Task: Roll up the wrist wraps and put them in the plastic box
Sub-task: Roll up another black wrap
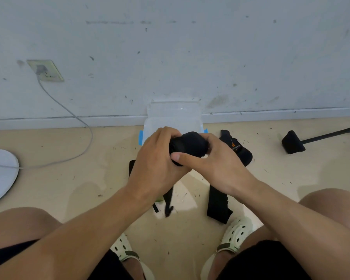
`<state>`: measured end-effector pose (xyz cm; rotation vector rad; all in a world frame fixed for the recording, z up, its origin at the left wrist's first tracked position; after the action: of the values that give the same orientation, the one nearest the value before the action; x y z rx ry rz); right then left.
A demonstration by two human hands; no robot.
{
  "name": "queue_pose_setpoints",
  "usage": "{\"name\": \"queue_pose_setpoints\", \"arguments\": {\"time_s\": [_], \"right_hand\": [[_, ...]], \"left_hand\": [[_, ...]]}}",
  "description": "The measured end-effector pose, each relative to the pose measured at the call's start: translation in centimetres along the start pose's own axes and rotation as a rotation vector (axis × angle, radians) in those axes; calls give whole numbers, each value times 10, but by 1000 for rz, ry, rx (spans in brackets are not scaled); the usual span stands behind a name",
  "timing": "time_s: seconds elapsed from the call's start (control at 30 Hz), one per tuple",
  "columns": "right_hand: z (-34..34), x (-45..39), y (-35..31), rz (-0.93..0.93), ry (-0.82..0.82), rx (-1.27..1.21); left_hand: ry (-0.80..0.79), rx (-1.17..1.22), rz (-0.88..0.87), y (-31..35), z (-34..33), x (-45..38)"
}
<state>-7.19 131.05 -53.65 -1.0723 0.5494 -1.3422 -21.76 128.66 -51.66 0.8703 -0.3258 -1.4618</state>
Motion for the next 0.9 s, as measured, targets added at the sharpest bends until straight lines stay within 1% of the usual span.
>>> {"name": "queue_pose_setpoints", "arguments": {"time_s": [0.2, 0.3, 0.37, 0.57, 0.73, 0.83, 0.87, 0.9], "right_hand": [[4, -5, 2, -42, -18, -52], [4, -5, 1, -27, -6, -24], [2, -6, 1, -33, 0, -47], [5, -9, 2, -29, 53, -74], [8, -8, -1, -30, 93, -2], [6, -6, -2, -4, 100, -42], [6, -5, -4, 10, 95, -81], [8, -5, -5, 23, 84, -130]], "left_hand": [[70, 26, -104, 4, -4, 1], [81, 42, -127, 8, -3, 0], [78, 48, -125, 9, -2, -1], [33, 83, -9, 2, -1, -6], [9, 76, -4, 1, -3, -6], [19, 97, 5, 2, 0, -6], [39, 131, 45, -1, 3, -8], [61, 186, 127, -7, 7, -10]]}}
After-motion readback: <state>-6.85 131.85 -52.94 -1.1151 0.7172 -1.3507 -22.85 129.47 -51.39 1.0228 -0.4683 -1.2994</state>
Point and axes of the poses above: each hand's wrist, its own x-axis away from the middle knuckle, its own z-axis out of the back of the hand, y = z × x, the point moved 9 cm from there along -x, towards the middle knuckle, and after that the axes turned 3 degrees about y, right-handed, at the moved point
